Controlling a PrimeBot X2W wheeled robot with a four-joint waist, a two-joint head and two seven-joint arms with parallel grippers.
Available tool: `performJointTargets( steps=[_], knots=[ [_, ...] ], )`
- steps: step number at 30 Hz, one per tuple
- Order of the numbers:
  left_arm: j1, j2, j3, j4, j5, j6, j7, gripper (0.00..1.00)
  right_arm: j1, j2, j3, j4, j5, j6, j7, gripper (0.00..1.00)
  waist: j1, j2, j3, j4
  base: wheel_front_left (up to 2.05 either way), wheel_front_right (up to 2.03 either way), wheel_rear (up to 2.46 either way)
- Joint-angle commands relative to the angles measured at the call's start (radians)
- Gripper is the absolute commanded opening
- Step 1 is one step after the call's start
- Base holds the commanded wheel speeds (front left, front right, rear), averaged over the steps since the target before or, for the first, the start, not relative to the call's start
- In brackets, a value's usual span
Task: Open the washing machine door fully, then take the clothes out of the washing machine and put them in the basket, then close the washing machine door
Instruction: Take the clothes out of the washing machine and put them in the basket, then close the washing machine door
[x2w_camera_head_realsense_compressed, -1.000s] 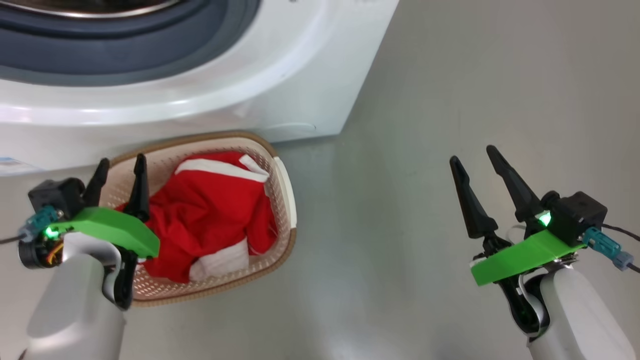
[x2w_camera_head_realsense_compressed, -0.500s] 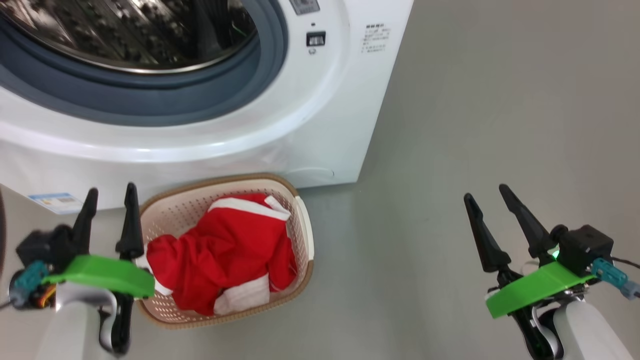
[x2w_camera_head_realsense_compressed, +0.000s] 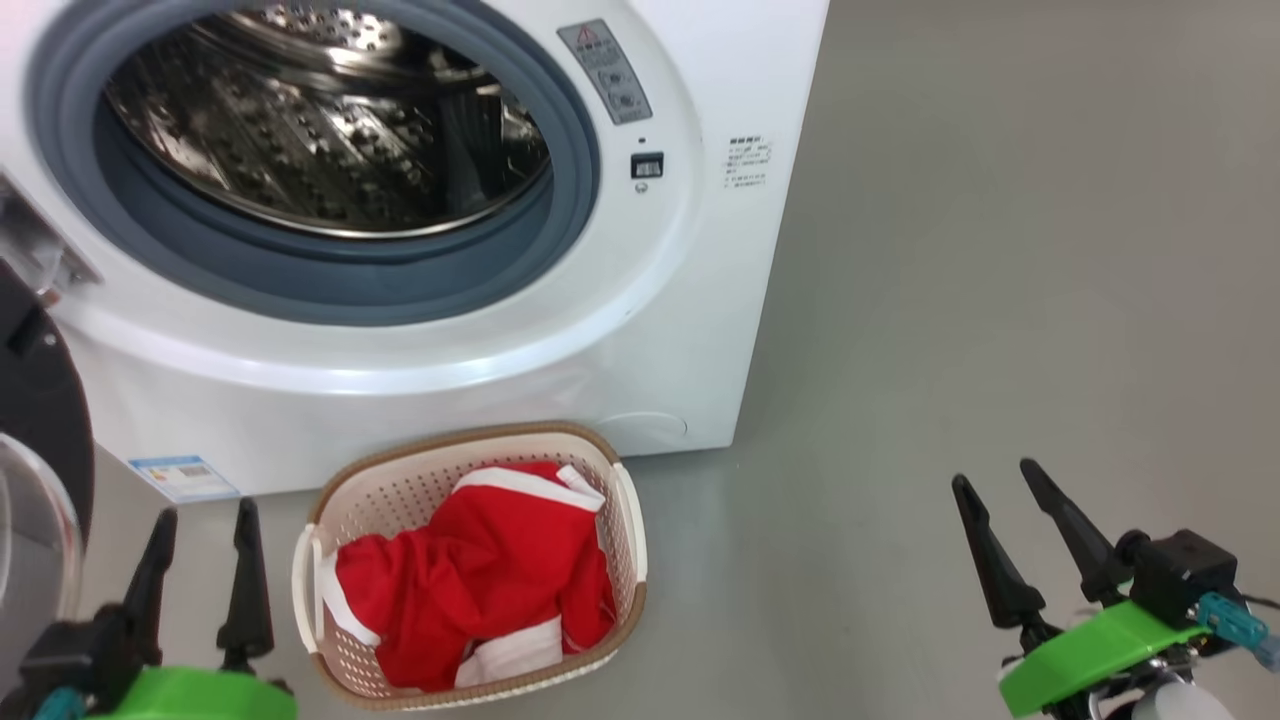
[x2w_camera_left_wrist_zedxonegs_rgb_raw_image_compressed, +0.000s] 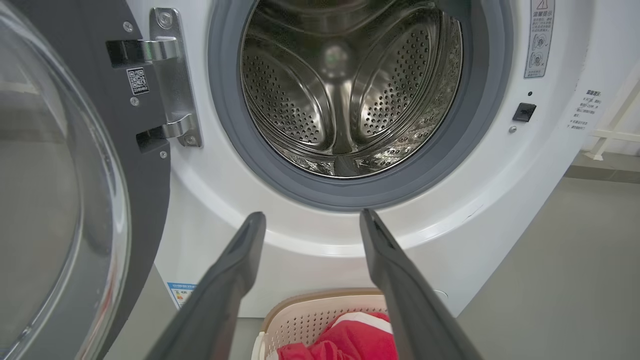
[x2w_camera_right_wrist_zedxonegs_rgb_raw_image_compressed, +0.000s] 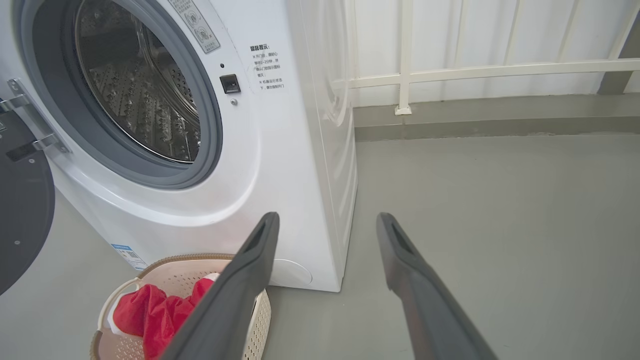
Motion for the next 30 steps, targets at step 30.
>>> performJointTargets(
  steps=[30],
  knots=[
    [0.106,-0.011,0.083,-0.138,0.041,-0.003,-0.009,1.00,0.035,-0.024,0.007,-0.033,0.015,0.002,-0.008,1.00,0.0000,0.0000,-0.042,-0.002,-0.02,0.02,0.00]
  ],
)
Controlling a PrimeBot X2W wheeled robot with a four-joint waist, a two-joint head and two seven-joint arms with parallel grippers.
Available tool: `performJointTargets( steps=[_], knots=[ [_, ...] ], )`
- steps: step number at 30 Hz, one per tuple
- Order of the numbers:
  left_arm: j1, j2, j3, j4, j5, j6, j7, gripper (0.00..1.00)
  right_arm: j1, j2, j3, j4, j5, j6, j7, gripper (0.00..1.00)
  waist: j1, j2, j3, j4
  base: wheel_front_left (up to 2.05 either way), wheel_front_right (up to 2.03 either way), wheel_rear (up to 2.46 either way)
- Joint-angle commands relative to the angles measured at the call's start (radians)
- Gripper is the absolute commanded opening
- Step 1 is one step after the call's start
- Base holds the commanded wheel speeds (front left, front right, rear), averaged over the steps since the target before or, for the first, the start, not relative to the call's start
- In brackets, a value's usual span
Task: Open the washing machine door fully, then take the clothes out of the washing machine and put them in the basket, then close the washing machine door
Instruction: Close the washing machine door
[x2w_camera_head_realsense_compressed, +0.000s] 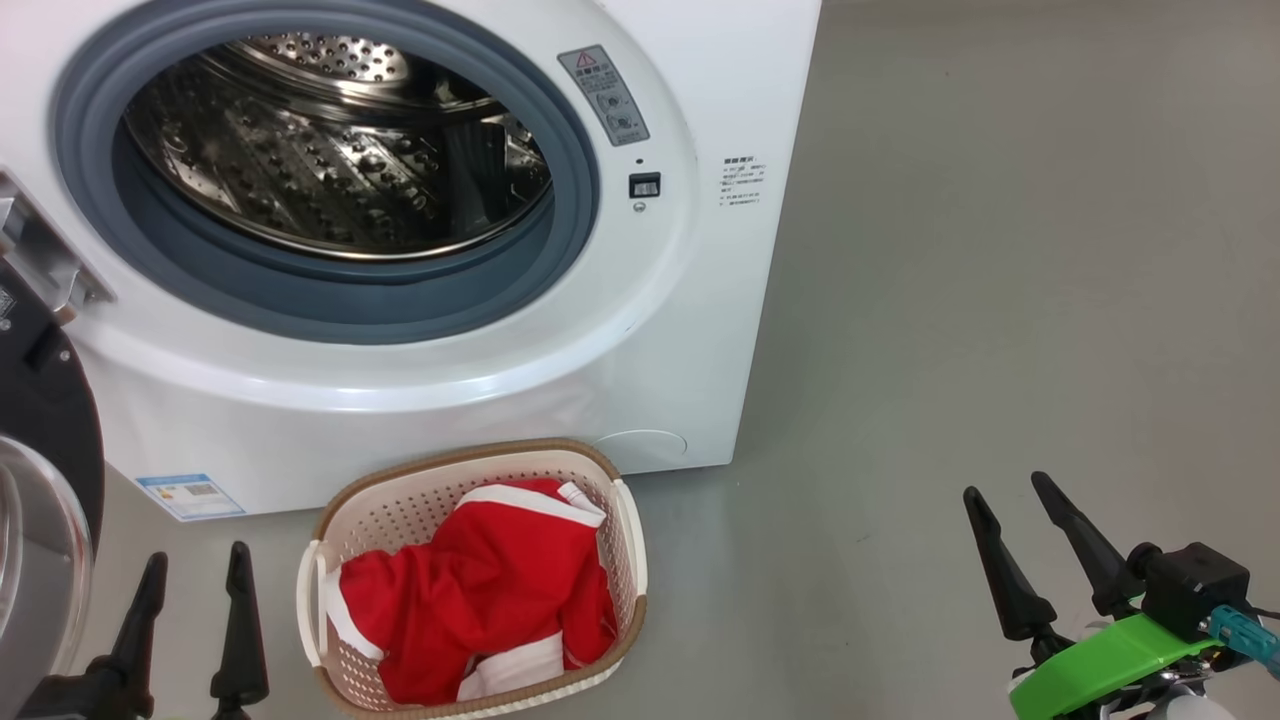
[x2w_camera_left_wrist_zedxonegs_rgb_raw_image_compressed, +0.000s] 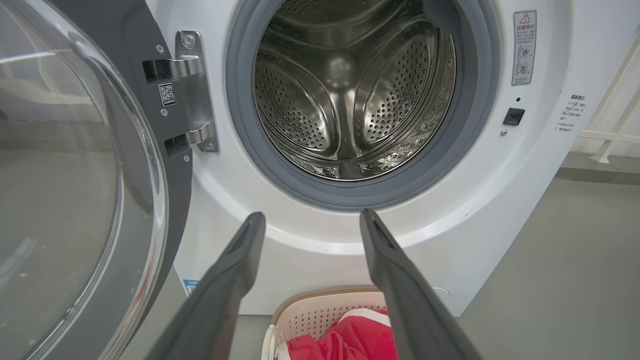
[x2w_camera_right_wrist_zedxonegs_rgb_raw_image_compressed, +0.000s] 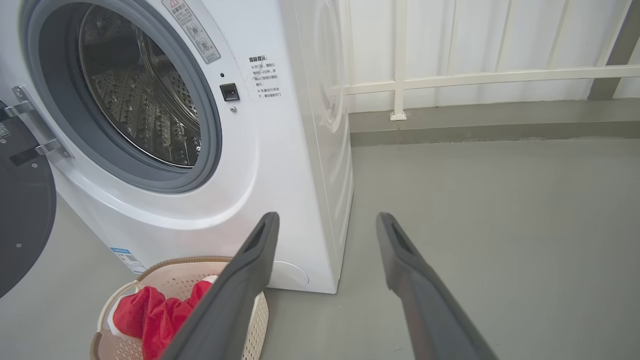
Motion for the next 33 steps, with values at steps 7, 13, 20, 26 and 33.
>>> performJointTargets(
  steps=[7,13,20,26,33],
  knots=[
    [-0.020,0.014,0.032,-0.030,0.015,-0.003,-0.009,1.00,-0.001,-0.010,0.016,-0.025,0.007,0.002,-0.008,1.00,0.0000,0.0000,-0.002,-0.001,-0.87,0.87,0.00],
    [-0.019,0.011,0.026,-0.031,0.013,-0.003,-0.009,1.00,0.001,-0.011,0.015,-0.026,0.008,0.002,-0.008,1.00,0.0000,0.0000,-0.003,-0.002,-1.50,1.50,0.00],
    [-0.018,0.013,0.019,-0.046,0.006,-0.003,-0.009,1.00,0.001,-0.009,0.013,-0.027,0.009,0.002,-0.008,1.00,0.0000,0.0000,0.002,0.000,-0.91,0.91,0.00],
    [-0.017,0.013,0.021,-0.044,0.008,-0.003,-0.009,1.00,0.001,-0.008,0.012,-0.026,0.009,0.002,-0.008,1.00,0.0000,0.0000,0.001,0.001,-0.11,0.11,0.00],
    [-0.019,0.010,0.018,-0.034,0.009,-0.003,-0.009,1.00,0.003,-0.011,0.011,-0.027,0.008,0.002,-0.008,1.00,0.0000,0.0000,-0.001,0.006,0.00,0.00,0.00]
  ],
)
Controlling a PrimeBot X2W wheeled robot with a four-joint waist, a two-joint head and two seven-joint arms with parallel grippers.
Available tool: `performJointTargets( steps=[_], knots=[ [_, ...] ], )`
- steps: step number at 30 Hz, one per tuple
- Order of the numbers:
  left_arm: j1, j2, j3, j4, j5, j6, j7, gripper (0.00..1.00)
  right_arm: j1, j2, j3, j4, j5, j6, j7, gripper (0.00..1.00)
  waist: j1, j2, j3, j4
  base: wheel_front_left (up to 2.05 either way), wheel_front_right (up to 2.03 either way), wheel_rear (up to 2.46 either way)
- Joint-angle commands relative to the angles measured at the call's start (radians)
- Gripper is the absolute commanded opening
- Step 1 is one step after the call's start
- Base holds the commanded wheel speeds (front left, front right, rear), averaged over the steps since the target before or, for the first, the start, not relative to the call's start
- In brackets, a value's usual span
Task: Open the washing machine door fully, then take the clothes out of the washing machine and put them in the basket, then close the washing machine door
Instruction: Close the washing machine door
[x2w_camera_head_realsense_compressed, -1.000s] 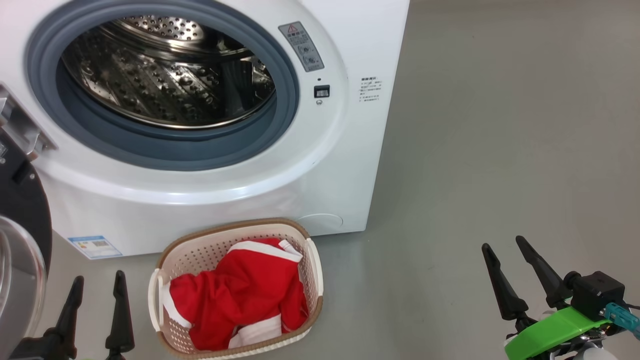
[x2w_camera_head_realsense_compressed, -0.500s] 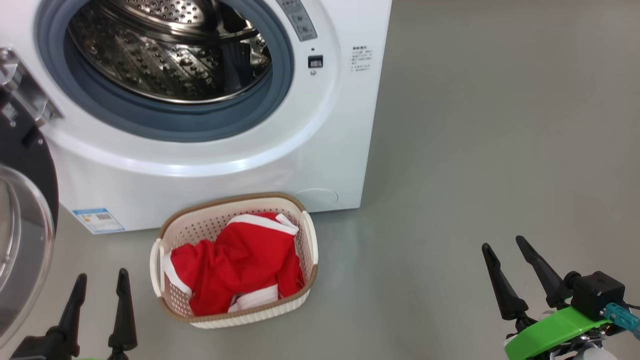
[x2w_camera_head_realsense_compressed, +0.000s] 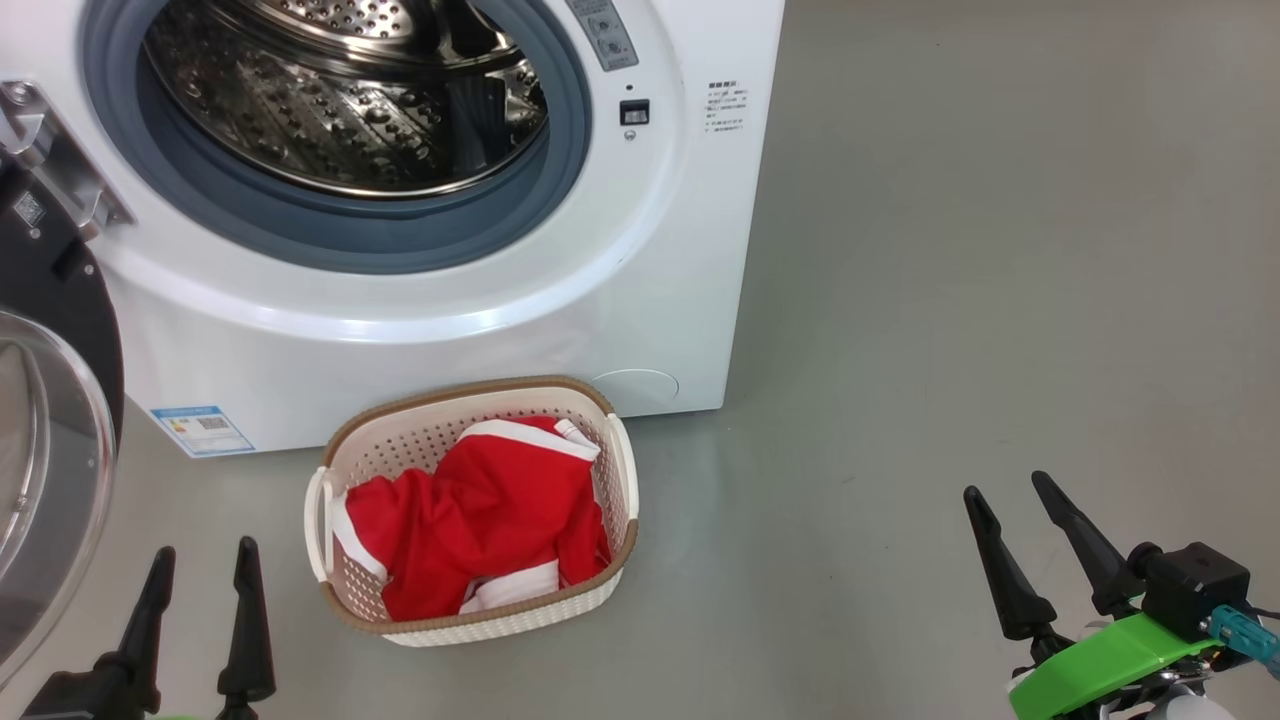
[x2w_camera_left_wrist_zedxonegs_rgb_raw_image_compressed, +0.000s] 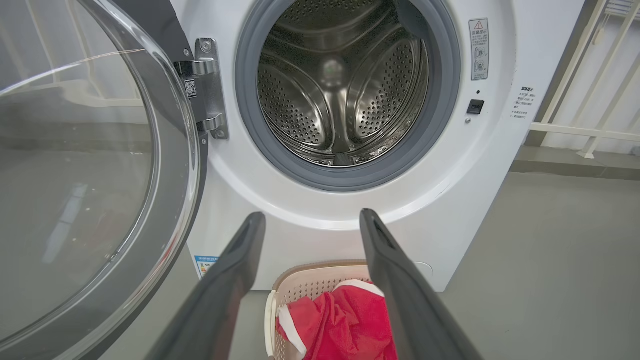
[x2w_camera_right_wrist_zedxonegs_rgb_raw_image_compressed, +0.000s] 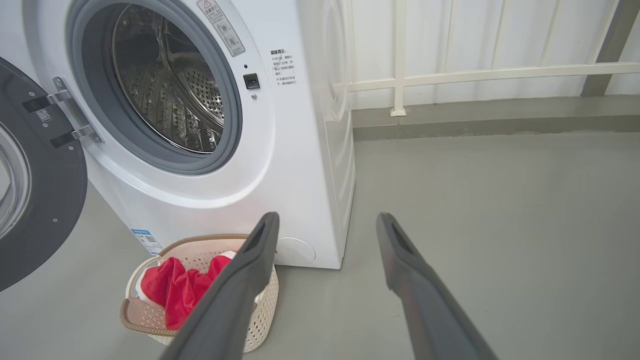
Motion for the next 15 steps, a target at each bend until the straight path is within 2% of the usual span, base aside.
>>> performJointTargets(
  steps=[1,9,15],
  knots=[
    [-0.020,0.012,0.028,-0.019,0.002,-0.003,-0.009,1.00,0.003,-0.014,0.013,-0.026,0.008,0.002,-0.008,1.00,0.0000,0.0000,-0.001,0.002,0.00,0.00,0.00],
    [-0.016,0.007,0.031,-0.008,-0.004,-0.003,-0.009,1.00,-0.002,-0.019,0.019,-0.024,0.007,0.002,-0.008,1.00,0.0000,0.0000,-0.004,0.012,0.00,0.00,0.00],
    [-0.017,-0.004,0.042,0.017,-0.011,-0.003,-0.009,1.00,-0.005,-0.026,0.030,-0.024,0.008,0.002,-0.008,1.00,0.0000,0.0000,-0.007,0.057,0.00,0.00,0.00]
  ],
)
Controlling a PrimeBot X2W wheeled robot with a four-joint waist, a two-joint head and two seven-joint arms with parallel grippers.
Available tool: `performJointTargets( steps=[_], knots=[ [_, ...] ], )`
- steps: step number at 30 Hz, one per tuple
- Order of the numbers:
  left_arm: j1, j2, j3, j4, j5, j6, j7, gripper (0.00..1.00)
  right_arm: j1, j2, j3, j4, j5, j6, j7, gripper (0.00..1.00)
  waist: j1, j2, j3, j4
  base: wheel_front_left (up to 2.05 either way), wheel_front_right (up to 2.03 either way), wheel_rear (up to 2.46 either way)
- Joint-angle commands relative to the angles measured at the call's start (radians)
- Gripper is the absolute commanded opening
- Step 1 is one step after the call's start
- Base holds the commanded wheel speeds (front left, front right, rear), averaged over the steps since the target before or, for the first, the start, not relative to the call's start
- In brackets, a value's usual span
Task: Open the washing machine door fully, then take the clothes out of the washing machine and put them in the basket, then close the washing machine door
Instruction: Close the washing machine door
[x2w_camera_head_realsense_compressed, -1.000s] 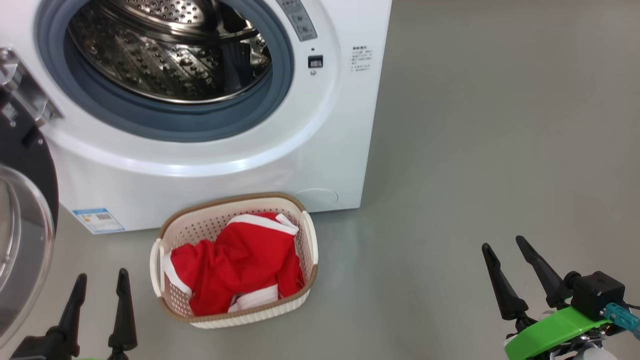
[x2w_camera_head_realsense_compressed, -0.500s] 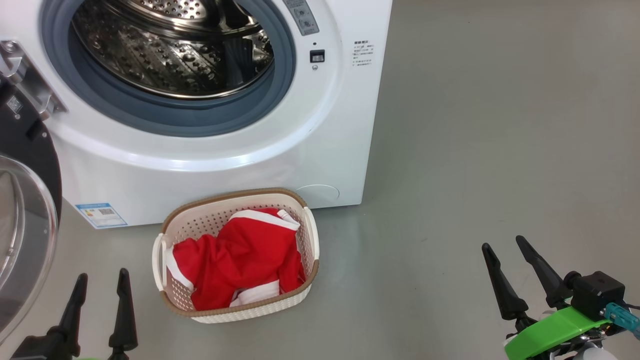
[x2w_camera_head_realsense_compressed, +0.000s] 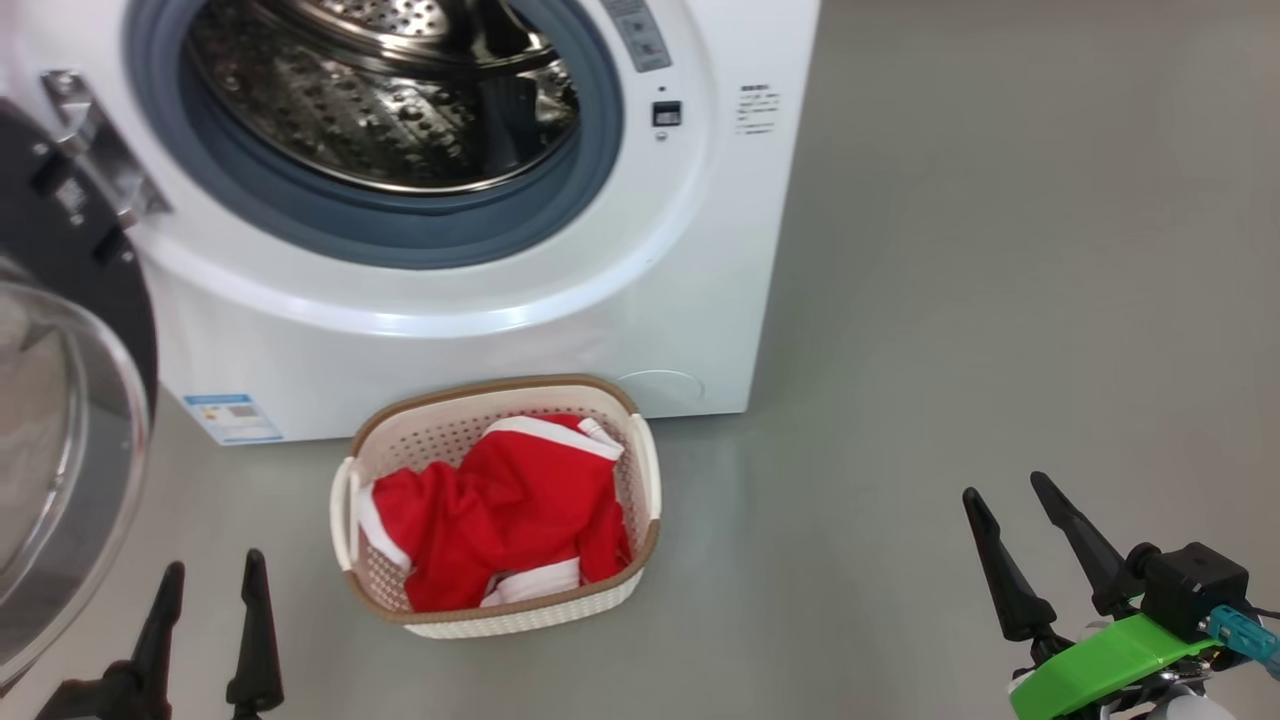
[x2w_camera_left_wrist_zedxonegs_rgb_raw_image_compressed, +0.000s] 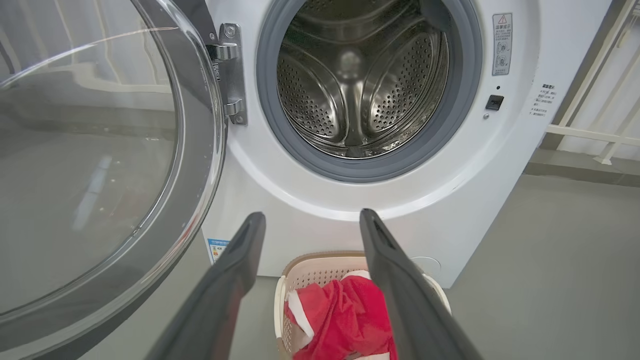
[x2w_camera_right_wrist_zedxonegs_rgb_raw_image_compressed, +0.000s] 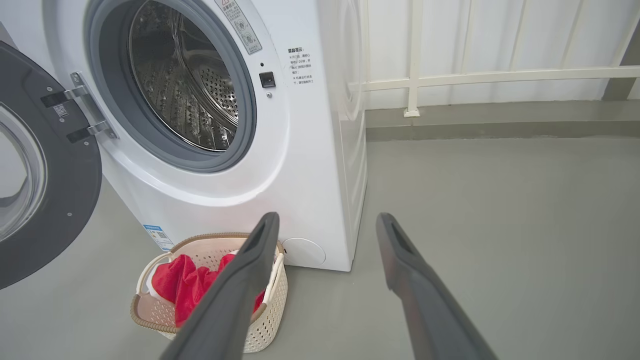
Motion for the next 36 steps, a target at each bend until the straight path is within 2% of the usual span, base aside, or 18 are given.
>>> performJointTargets(
  steps=[1,5,24,36],
  knots=[
    [-0.019,0.010,0.043,-0.003,-0.006,-0.003,-0.009,1.00,-0.007,-0.021,0.027,-0.023,0.009,0.002,-0.008,1.00,0.0000,0.0000,-0.002,0.035,0.00,0.00,0.00],
    [-0.021,0.002,0.056,0.016,-0.009,-0.003,-0.009,1.00,-0.013,-0.029,0.041,-0.017,0.011,0.002,-0.008,1.00,0.0000,0.0000,-0.006,0.076,0.00,0.00,0.00],
    [-0.006,-0.018,0.052,0.048,-0.043,-0.003,-0.009,1.00,-0.112,-0.062,0.162,0.045,0.030,0.002,-0.008,1.00,0.0000,0.0000,-0.005,0.399,0.00,0.00,0.00],
    [0.008,-0.018,0.020,0.053,-0.091,0.024,-0.009,1.00,-0.146,-0.080,0.197,0.071,0.043,0.002,-0.008,1.00,0.0000,0.0000,-0.013,0.543,0.00,0.00,0.00]
  ],
)
